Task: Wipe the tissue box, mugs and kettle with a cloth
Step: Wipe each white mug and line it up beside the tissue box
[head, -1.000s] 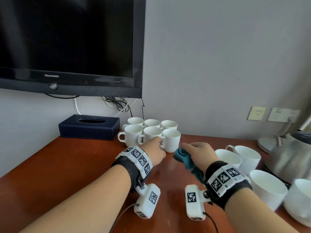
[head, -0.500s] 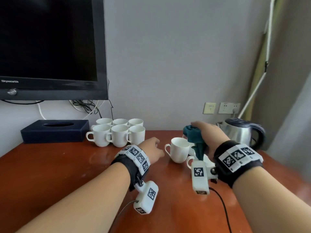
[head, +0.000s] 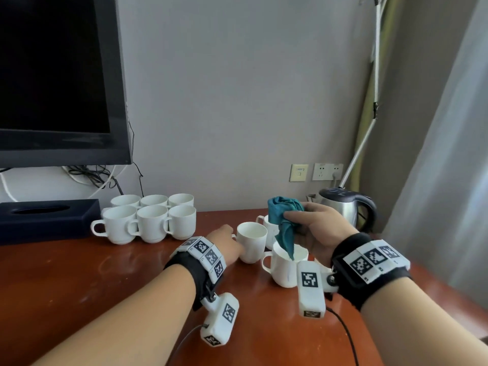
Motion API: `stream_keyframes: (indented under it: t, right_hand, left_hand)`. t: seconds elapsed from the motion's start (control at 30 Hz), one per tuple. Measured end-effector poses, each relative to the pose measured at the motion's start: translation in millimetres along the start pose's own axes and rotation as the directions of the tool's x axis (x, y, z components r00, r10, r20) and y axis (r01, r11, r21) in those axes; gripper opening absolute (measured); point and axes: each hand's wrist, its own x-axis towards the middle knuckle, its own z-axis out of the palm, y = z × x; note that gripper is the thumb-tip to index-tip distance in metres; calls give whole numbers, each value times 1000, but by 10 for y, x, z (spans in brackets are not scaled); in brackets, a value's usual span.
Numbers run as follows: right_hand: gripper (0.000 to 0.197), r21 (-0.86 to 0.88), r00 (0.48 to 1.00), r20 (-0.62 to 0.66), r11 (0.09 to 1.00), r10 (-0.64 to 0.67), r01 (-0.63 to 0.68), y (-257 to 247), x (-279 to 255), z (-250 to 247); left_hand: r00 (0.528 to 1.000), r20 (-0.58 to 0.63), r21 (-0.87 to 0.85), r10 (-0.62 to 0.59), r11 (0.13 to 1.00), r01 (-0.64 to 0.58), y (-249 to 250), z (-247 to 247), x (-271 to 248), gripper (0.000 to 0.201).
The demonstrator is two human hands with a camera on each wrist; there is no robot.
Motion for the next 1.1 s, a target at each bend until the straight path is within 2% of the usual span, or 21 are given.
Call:
stream_keyframes:
  t: [0.1, 0.2, 0.3, 0.4, 0.47, 0.57, 0.63, 0.73, 0.87, 0.93, 1.03, 1.1]
  right_hand:
    - [20, -41, 999, -22, 998, -46, 45, 3, 15, -55]
    - [19, -50, 996, -33, 995, -84, 82, 4, 24, -52]
    - [17, -25, 994, -18, 994, -107, 106, 1, 3, 9]
    - [18, 28, 991, -10, 991, -132, 132, -7, -24, 115]
    - [24, 96, 991, -7, 986, -136, 136, 7, -14, 217]
    - [39, 215, 996, 21, 973, -90, 84, 100, 38, 448]
    - [44, 239, 996, 56, 970, -62, 47, 185, 69, 629]
    - [47, 223, 993, 98, 974, -66, 42, 340, 85, 936]
    - [43, 342, 983, 160, 939, -87, 27, 556, 84, 1352]
    - [37, 326, 983, 161, 945, -82, 26, 686, 122, 1533]
    - [25, 184, 991, 94, 980, -99, 81, 885, 237, 1711]
    - [24, 125, 990, 91, 987, -108, 96, 1005, 311, 1770]
  left_hand:
    - [1000, -17, 41, -3, 999, 4, 24, 27, 49, 37]
    - [1000, 5, 65, -16, 998, 16, 29, 45, 81, 25]
    - [999, 33, 3, -23, 1000, 22, 25, 78, 98, 28]
    - [998, -64, 9, 19, 1000, -18, 7, -11, 35, 27]
    - [990, -138, -59, 25, 998, -33, -78, -105, -23, 26]
    - [987, -160, -219, 20, 974, -56, -327, -260, -142, 27]
    - [984, -175, -240, 26, 968, -69, -524, -388, -257, 30]
    - [976, -218, -293, 20, 952, -85, -802, -577, -425, 33]
    - [951, -306, -393, -42, 915, -86, -1156, -732, -626, 26]
    - [940, -333, -434, -68, 897, -89, -1298, -769, -698, 26]
    - [930, -359, -467, -80, 878, -105, -1446, -780, -729, 33]
    - [929, -357, -503, -94, 858, -106, -1512, -762, -698, 30]
